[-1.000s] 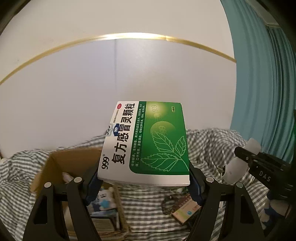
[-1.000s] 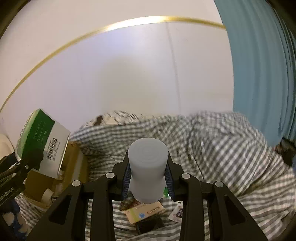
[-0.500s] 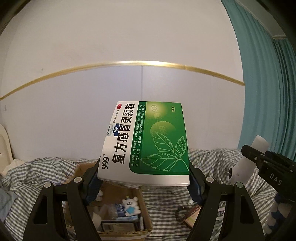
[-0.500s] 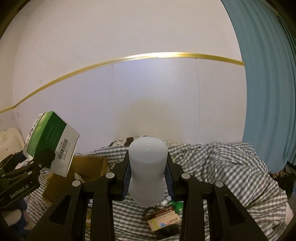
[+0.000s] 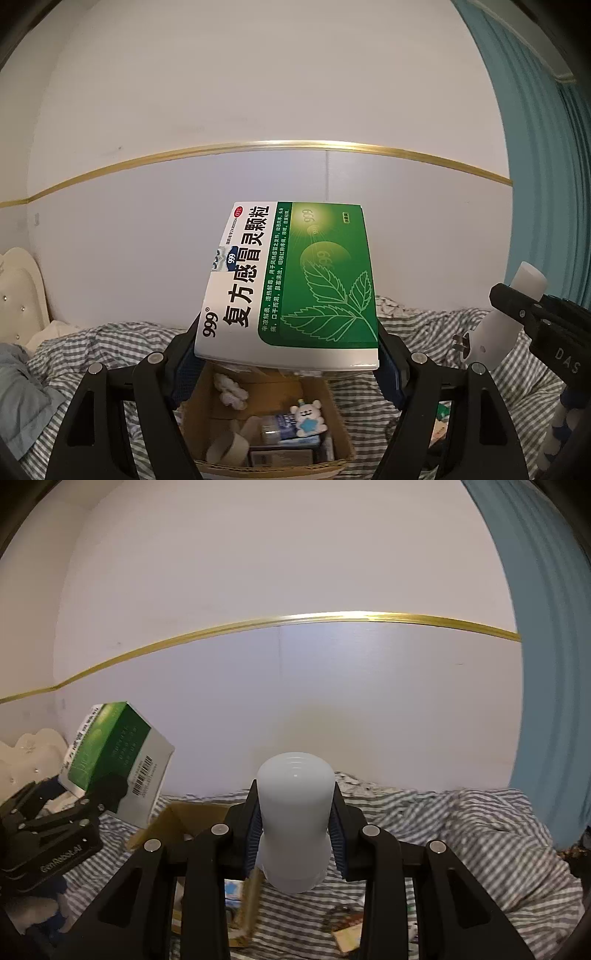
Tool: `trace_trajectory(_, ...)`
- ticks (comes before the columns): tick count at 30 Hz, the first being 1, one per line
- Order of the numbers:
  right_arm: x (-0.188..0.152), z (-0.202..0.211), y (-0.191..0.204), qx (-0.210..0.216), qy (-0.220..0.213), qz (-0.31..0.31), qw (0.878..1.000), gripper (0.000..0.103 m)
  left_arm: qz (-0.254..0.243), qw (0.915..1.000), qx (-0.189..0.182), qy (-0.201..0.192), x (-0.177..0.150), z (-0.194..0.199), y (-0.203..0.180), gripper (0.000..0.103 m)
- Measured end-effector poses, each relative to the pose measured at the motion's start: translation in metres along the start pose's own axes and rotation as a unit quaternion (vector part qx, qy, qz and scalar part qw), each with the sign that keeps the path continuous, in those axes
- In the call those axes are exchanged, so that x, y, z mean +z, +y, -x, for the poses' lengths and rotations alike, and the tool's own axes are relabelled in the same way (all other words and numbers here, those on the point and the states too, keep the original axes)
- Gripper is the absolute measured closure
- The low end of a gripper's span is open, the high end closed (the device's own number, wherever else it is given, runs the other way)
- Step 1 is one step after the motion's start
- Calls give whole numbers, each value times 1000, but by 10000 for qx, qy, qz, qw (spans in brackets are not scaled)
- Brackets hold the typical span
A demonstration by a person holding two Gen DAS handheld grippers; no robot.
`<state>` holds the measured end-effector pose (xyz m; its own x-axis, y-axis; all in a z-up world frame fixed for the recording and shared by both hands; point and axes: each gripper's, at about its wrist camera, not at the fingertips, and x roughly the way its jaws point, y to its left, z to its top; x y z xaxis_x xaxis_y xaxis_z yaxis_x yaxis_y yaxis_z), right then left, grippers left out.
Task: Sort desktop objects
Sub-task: 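Carry the medicine box with left while right carries the white bottle to the box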
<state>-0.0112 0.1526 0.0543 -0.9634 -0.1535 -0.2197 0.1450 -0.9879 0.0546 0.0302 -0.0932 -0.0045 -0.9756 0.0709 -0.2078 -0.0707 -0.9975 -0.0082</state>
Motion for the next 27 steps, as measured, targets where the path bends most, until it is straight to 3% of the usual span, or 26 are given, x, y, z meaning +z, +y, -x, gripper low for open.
trace_trajectory(12,-10,-43,45,571,121,220,9981,71,-19,9984,452,348,-25,-33,38,24)
trace_trajectory(27,-45,-134,69,1002,778,274,9915,72,88,9919,504,1161,-72,-103,58,24)
